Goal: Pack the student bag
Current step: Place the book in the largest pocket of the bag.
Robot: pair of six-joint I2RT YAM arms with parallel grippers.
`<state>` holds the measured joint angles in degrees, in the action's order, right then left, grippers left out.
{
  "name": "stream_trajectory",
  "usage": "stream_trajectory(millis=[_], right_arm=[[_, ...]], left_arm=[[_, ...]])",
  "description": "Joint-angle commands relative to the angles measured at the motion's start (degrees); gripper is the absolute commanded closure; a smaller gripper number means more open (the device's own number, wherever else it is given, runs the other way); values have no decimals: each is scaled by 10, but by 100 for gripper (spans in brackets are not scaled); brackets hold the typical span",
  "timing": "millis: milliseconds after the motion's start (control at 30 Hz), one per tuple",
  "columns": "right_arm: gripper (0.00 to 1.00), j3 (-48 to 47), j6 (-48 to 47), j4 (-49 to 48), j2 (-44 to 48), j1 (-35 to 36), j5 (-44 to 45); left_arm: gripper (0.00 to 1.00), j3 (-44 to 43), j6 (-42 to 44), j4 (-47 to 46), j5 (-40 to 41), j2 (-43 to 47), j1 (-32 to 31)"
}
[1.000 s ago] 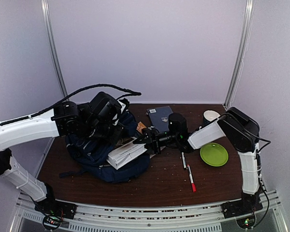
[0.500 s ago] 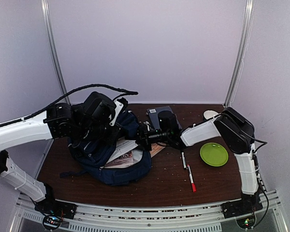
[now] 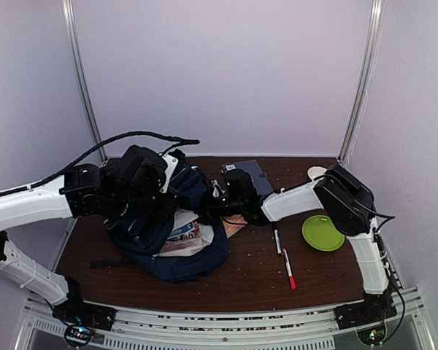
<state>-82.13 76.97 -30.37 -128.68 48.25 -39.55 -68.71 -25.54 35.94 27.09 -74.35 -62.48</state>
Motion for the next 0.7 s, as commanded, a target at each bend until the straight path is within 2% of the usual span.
stream_trajectory(millis=[0,167,667], right_arm=[[72,-35,-49,28,-17,11,24],[53,-28,-70,57,0,10,9],[36,-22,-157,138,63,4,10]], left_arm=[[100,-6,-10,-104,11,28,-6],[100,1,-15,-91,36,31,-6],[100,25,-25,-74,78,50,-5]])
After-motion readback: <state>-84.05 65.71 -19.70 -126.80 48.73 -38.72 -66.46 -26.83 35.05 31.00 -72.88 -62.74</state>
